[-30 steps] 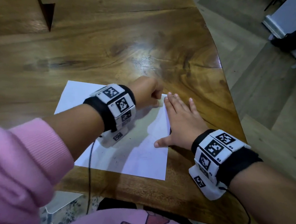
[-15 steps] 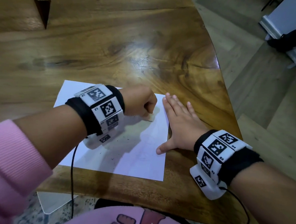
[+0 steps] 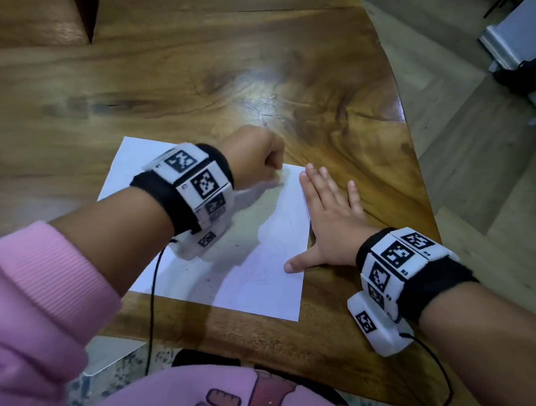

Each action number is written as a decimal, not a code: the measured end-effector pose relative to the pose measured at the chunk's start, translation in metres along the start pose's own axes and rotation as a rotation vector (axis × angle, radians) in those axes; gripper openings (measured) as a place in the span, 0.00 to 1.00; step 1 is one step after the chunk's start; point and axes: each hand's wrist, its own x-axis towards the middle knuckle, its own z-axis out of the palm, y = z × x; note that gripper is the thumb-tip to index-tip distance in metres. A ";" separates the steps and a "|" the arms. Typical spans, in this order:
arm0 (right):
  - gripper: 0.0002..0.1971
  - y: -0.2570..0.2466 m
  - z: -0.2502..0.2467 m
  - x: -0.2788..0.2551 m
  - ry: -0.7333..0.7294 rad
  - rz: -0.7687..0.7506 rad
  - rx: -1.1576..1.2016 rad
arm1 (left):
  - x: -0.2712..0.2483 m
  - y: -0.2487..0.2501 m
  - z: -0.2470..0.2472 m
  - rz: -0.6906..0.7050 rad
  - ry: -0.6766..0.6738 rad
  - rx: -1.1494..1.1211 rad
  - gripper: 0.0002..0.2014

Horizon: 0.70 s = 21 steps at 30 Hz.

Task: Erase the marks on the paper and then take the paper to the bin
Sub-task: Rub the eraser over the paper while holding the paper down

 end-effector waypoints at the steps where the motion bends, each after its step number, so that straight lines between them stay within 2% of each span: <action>1: 0.75 0.000 0.000 0.000 -0.002 0.001 -0.005 | 0.004 0.002 0.001 0.014 0.046 -0.018 0.07; 5: 0.77 -0.001 0.000 -0.002 -0.010 -0.006 -0.023 | 0.002 0.009 0.015 0.024 0.027 -0.012 0.03; 6: 0.77 -0.001 -0.001 -0.002 -0.010 -0.007 -0.020 | -0.003 0.006 0.017 0.040 0.000 -0.029 0.07; 7: 0.77 -0.001 -0.001 -0.002 -0.011 -0.007 -0.017 | -0.009 0.003 0.018 0.066 -0.060 -0.029 0.09; 9: 0.77 -0.001 -0.002 -0.002 -0.016 -0.008 -0.012 | -0.020 -0.001 0.015 0.090 -0.212 0.017 0.08; 11: 0.78 -0.001 -0.002 -0.002 -0.013 -0.007 -0.011 | -0.022 -0.003 0.011 0.081 -0.263 0.040 0.06; 12: 0.78 -0.001 -0.002 -0.002 -0.013 -0.006 -0.011 | -0.018 -0.001 0.009 0.074 -0.216 0.024 0.06; 15: 0.77 -0.001 -0.001 -0.002 -0.018 -0.005 -0.010 | 0.003 0.005 0.005 0.000 0.050 -0.015 0.05; 17: 0.77 0.000 -0.001 -0.002 -0.019 -0.005 -0.012 | 0.006 0.007 0.008 -0.014 0.083 -0.021 0.04; 21: 0.75 0.001 -0.001 -0.002 -0.020 -0.035 -0.006 | -0.014 0.000 0.014 0.057 -0.209 -0.012 0.06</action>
